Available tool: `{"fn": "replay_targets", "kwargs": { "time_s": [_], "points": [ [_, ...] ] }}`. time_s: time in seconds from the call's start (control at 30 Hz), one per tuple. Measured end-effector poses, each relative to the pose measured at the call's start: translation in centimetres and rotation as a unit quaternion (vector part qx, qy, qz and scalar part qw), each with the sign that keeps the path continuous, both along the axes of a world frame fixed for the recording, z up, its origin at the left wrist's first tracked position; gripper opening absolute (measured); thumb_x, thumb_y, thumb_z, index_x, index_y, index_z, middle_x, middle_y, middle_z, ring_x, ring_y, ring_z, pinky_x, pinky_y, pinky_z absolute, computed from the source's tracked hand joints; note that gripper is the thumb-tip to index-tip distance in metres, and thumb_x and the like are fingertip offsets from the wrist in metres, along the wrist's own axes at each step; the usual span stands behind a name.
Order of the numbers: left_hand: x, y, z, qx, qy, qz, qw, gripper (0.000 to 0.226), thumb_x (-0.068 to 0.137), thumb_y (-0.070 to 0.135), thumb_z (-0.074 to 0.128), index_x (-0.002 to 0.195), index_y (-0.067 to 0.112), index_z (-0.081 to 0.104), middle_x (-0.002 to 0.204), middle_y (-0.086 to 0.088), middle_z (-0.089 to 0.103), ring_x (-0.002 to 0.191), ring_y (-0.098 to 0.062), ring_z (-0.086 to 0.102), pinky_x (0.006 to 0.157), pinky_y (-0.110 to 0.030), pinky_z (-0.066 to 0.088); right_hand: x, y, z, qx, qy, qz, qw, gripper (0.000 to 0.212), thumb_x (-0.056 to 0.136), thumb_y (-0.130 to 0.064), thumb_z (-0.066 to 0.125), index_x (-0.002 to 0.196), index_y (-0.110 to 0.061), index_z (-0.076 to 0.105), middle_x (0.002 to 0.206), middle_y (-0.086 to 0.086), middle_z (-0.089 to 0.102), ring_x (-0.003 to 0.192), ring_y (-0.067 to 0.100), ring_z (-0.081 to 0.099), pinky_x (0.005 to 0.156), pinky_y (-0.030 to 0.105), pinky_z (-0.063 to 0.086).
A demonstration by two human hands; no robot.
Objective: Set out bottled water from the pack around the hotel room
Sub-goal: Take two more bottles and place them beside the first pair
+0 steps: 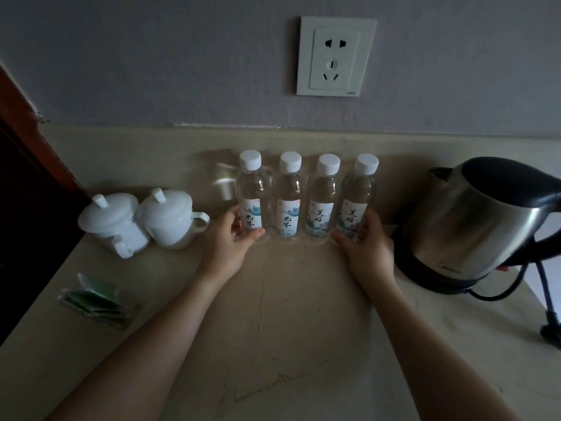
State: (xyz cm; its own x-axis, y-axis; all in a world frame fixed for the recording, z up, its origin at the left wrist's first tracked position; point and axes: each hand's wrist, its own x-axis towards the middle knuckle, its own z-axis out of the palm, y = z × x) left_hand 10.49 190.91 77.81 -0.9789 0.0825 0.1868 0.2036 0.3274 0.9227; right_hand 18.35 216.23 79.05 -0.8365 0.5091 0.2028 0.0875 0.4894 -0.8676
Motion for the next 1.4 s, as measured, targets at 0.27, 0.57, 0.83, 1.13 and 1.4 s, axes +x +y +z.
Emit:
{"fn": "replay_targets", "kwargs": {
  "time_s": [0.27,0.57,0.83,1.13,1.4],
  "points": [
    [0.5,0.3,0.6,-0.01,0.011,-0.01,1.0,0.043,0.084,0.01,0.076,0.124,0.018,0.062,0.114,0.008,0.072,0.106,-0.001,0.068,0.096,-0.023,0.051,0.2,0.6,0.2,-0.012,-0.011,0.043,0.999,0.055,0.082,-0.031,0.077,0.131,-0.032,0.051,0.109,-0.02,0.063,0.1,0.005,0.063,0.083,0.024,0.048],
    [1.0,1.1,0.3,-0.022,-0.004,0.003,1.0,0.044,0.082,0.018,0.079,0.119,0.018,0.056,0.112,0.004,0.071,0.104,-0.005,0.069,0.096,-0.032,0.054,0.1,-0.9,0.1,-0.012,-0.005,0.014,1.0,0.112,0.067,-0.042,0.087,0.152,-0.012,0.02,0.15,0.009,0.027,0.132,0.019,0.04,0.097,0.026,0.038],
    [5.6,5.3,2.3,-0.152,0.287,0.208,0.923,0.054,0.077,0.038,0.076,0.115,0.003,0.057,0.111,-0.015,0.058,0.098,-0.035,0.06,0.086,-0.047,0.052,-0.8,-0.8,-0.3,-0.021,0.024,0.033,0.999,0.089,0.066,-0.042,0.088,0.135,-0.014,0.039,0.134,0.006,0.043,0.121,0.022,0.05,0.092,0.032,0.045],
    [1.6,11.6,14.6,-0.407,0.358,0.043,0.839,0.062,0.076,0.05,0.07,0.133,0.027,0.059,0.135,0.005,0.061,0.126,-0.028,0.047,0.095,-0.04,0.028,-0.7,-0.1,-0.8,-0.016,0.032,0.04,0.999,0.072,0.075,-0.036,0.082,0.134,-0.016,0.045,0.127,0.003,0.048,0.113,0.018,0.054,0.086,0.025,0.04],
    [-0.1,11.9,12.9,-0.347,0.39,0.037,0.852,0.041,0.077,0.048,0.071,0.11,0.024,0.075,0.104,0.007,0.076,0.105,-0.029,0.058,0.078,-0.033,0.02,-0.7,0.5,-0.8,-0.007,0.043,0.041,0.998,0.053,0.081,-0.026,0.077,0.127,-0.018,0.054,0.122,0.003,0.057,0.113,0.022,0.056,0.085,0.027,0.042]
  ]
}}
